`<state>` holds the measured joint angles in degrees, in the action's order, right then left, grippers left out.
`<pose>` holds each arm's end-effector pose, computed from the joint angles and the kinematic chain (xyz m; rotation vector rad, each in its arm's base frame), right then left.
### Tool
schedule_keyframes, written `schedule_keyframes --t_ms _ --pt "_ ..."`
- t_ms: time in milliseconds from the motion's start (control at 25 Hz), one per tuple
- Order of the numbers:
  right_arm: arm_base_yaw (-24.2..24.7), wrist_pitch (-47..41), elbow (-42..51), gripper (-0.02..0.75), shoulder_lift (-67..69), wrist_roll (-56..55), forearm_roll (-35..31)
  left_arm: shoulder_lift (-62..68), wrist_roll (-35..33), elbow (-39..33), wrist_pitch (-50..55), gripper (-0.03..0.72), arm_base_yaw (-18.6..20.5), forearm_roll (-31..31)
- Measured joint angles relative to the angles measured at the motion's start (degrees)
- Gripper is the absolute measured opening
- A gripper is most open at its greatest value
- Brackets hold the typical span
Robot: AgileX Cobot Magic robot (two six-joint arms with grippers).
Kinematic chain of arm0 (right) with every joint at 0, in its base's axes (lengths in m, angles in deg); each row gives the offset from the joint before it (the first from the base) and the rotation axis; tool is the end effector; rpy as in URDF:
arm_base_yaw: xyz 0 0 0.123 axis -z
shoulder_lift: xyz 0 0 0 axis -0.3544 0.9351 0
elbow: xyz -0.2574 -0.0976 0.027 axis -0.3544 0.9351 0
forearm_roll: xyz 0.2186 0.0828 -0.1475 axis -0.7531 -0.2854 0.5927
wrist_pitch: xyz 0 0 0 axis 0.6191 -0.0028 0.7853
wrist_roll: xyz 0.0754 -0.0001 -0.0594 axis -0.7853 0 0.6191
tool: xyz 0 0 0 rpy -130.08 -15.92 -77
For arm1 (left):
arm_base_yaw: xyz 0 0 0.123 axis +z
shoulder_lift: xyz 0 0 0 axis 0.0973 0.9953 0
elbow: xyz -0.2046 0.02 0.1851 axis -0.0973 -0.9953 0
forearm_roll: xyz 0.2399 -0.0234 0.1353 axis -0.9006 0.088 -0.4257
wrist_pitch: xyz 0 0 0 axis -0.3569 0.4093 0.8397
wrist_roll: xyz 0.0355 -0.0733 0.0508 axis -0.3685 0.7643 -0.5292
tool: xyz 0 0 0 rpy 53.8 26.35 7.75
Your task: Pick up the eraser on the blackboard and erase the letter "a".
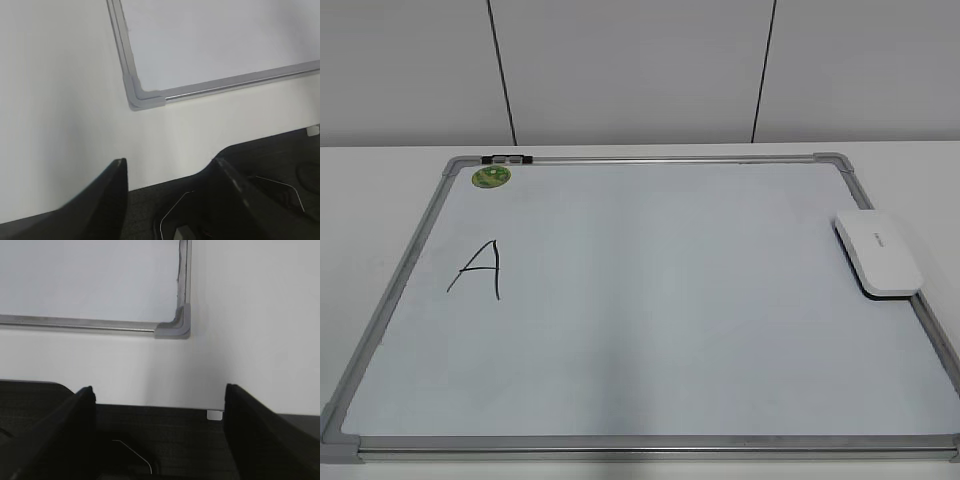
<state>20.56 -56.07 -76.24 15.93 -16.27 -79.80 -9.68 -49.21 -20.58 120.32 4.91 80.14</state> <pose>0.0498 0.0043 0.2824 -0.0991 2.4174 0.0263 0.0832 -0.0196 0.2817 0.2037 2.4960 -0.2145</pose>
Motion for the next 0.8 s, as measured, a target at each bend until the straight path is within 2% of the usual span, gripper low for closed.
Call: schedule_keyframes --t_ms 360,520,800 --pt "0.0 2.7 2.5 0.592 -0.1 0.0 0.1 0.0 0.0 -3.8 -5.2 0.389 0.0 -2.2" --pt "0.0 6.4 4.2 0.592 -0.1 0.0 0.1 0.0 1.4 -4.0 -6.2 0.389 0.0 -3.8" --pt "0.0 7.4 4.5 0.589 -0.1 -0.3 0.1 0.0 3.2 -4.0 -6.3 0.389 0.0 -5.3"
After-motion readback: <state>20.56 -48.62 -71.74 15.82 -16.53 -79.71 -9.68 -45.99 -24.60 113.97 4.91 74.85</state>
